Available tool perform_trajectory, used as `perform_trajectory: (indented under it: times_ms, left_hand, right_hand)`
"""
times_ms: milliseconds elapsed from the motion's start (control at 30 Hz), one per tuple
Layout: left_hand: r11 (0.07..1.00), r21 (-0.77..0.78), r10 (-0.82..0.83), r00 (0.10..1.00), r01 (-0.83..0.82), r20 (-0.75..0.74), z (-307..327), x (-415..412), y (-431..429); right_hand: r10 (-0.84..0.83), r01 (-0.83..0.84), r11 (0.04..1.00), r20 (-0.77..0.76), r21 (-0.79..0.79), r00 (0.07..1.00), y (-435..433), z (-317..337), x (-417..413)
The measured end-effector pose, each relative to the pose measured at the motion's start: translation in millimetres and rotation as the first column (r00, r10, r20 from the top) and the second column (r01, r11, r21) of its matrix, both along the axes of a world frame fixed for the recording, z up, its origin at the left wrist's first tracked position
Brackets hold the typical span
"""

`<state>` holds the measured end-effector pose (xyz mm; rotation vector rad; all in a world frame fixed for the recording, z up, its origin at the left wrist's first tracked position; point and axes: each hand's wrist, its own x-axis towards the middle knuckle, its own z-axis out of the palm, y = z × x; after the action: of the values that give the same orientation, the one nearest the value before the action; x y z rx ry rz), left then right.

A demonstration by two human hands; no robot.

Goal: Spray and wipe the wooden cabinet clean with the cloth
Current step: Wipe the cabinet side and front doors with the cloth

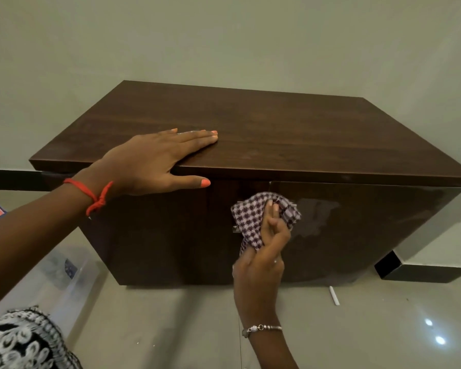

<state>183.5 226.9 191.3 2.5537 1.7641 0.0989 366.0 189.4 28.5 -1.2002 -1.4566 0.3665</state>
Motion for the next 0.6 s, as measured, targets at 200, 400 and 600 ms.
perform_trajectory:
  times_ms: [200,400,600]
  left_hand:
    - [1.000,0.015,-0.008,1.000,0.008,-0.005,-2,-1,1]
    - [0.999,0.041,0.021,0.998,-0.018,-0.060,-5,0,5]
    - [0.998,0.057,0.017,0.998,-0.014,-0.055,-5,0,6]
  right_hand:
    - [0.011,-0.014,1.000,0.166,0.019,0.986,2,-83,16]
    - [0.078,-0.111,0.993,0.443,0.050,0.893,19,-134,42]
    - [0.120,-0.120,0.992,0.566,-0.037,0.816,28,-159,52]
